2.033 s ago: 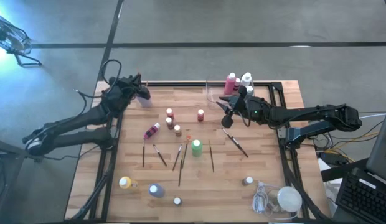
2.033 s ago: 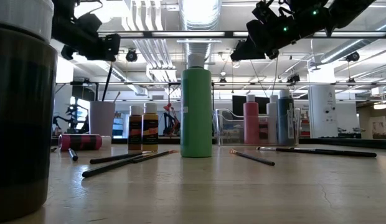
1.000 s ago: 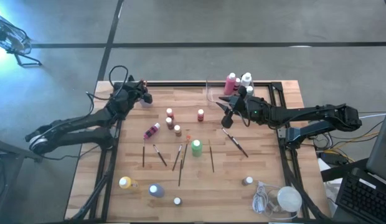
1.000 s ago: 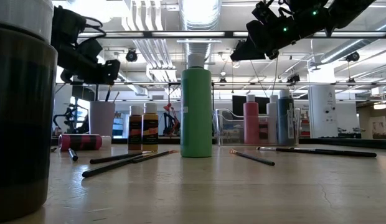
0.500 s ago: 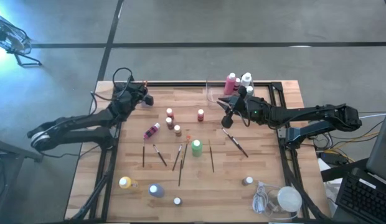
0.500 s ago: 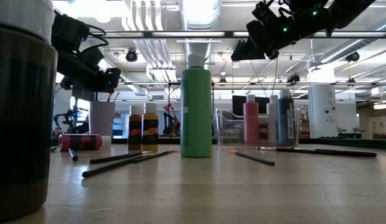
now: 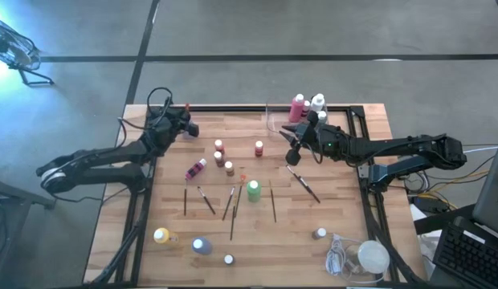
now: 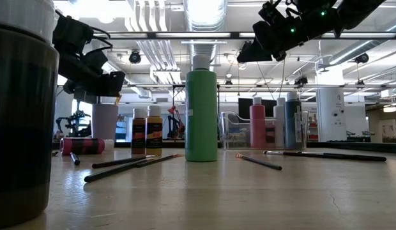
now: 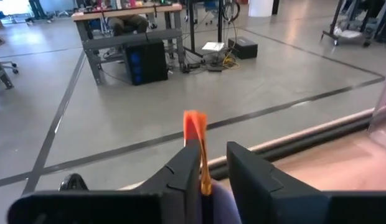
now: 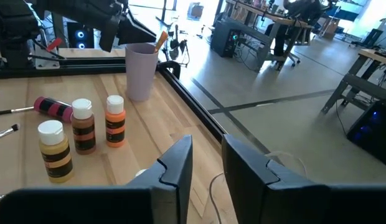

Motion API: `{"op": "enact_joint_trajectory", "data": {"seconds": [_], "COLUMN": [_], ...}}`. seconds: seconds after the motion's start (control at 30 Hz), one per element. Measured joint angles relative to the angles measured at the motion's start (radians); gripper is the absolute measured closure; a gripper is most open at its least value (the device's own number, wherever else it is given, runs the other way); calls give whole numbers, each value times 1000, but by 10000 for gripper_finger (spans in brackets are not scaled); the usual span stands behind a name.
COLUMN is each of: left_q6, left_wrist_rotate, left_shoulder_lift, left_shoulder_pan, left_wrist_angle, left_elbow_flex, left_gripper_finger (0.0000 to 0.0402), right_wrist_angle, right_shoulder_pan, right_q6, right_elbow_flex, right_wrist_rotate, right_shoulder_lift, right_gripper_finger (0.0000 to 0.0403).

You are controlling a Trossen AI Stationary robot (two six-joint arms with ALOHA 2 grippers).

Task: Pick & Place Paint Supplies
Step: Put the gold paint brush into the violet cup, then put the orange paint bottle into the transparent bin

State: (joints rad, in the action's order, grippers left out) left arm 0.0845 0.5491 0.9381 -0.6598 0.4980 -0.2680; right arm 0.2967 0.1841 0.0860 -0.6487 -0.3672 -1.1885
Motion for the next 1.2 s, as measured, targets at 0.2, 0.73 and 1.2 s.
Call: {"op": "enact_joint_trajectory", "data": {"seconds": [0.2, 0.73, 1.2], "left_q6": [30, 129, 138], "left_wrist_rotate": [-50, -726, -990], "left_shoulder_lift": [-28, -55, -61], "left_shoulder_pan": [0, 2, 227], "left_wrist_angle": [-2, -29, -37], "left_elbow_flex": [-52, -264, -290], "left_gripper_finger": [299, 298, 298], "right_wrist_angle": [0, -1, 0], "right_shoulder_pan": [0, 0, 0], "right_q6": [0, 0, 3], "right_elbow_flex": [0, 2, 2], "right_wrist_rotate": [0, 0, 0], "right_shoulder_lift": [0, 0, 0], "right_gripper_finger": [294, 265, 291]}}
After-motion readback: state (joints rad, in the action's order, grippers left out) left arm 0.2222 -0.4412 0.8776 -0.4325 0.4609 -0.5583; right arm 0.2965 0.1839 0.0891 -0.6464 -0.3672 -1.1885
